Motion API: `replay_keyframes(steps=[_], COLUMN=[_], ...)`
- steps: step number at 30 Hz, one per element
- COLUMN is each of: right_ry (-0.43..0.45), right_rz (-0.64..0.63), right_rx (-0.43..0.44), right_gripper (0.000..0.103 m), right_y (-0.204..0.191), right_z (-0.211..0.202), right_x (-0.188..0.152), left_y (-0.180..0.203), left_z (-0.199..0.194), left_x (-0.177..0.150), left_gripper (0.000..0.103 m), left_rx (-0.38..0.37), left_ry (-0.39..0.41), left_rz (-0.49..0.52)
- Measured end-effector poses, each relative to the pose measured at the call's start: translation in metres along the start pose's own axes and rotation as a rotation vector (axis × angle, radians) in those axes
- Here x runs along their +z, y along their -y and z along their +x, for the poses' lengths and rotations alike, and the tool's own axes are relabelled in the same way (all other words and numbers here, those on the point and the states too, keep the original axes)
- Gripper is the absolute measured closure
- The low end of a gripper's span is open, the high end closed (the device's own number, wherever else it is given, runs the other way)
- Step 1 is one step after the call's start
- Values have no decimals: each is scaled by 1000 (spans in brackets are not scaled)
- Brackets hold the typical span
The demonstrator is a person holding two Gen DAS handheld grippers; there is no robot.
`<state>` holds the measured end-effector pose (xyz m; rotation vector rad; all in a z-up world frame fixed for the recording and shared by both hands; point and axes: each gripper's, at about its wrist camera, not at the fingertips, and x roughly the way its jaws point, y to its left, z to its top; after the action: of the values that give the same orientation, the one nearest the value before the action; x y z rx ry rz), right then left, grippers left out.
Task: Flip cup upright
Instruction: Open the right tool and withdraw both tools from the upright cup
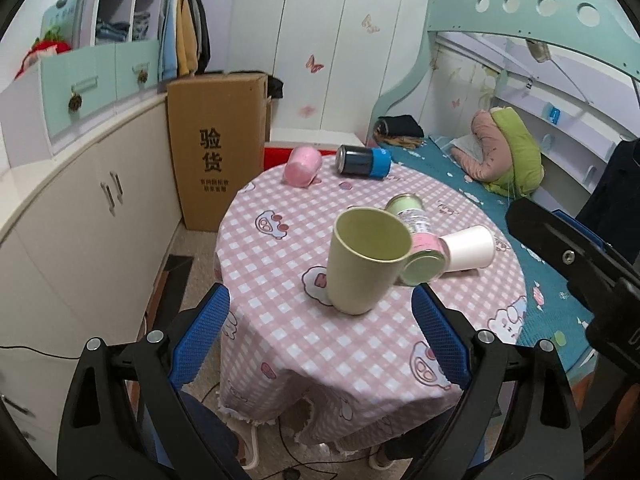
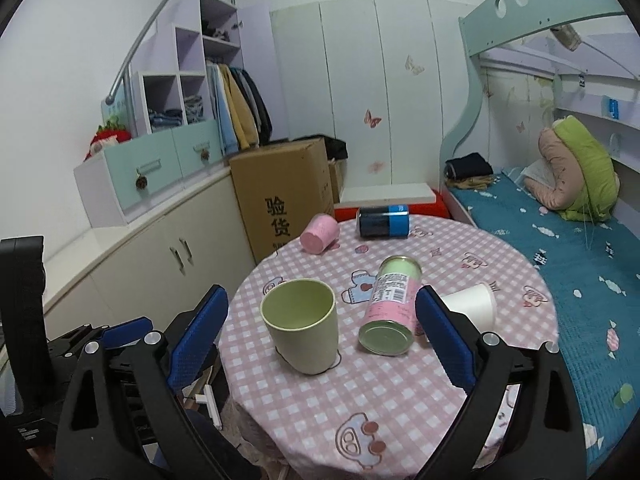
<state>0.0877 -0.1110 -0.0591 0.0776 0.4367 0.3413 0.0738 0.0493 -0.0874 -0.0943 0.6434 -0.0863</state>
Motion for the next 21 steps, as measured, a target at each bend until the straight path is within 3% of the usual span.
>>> replay_keyframes(steps=[12,21], right_ry=[94,179], right_rz=[-12,-65], right_rx=[-39,-109], right_gripper=[8,8], right_y=[1,-7], right_z=[-69,-103], right_x=[-8,-15], left_y=[19,33], left_z=[-51,-89], left_x=[-5,-5], left_gripper=[9,9], left_rx=[56,90], left_ry=[119,271], left_rz=[30,61])
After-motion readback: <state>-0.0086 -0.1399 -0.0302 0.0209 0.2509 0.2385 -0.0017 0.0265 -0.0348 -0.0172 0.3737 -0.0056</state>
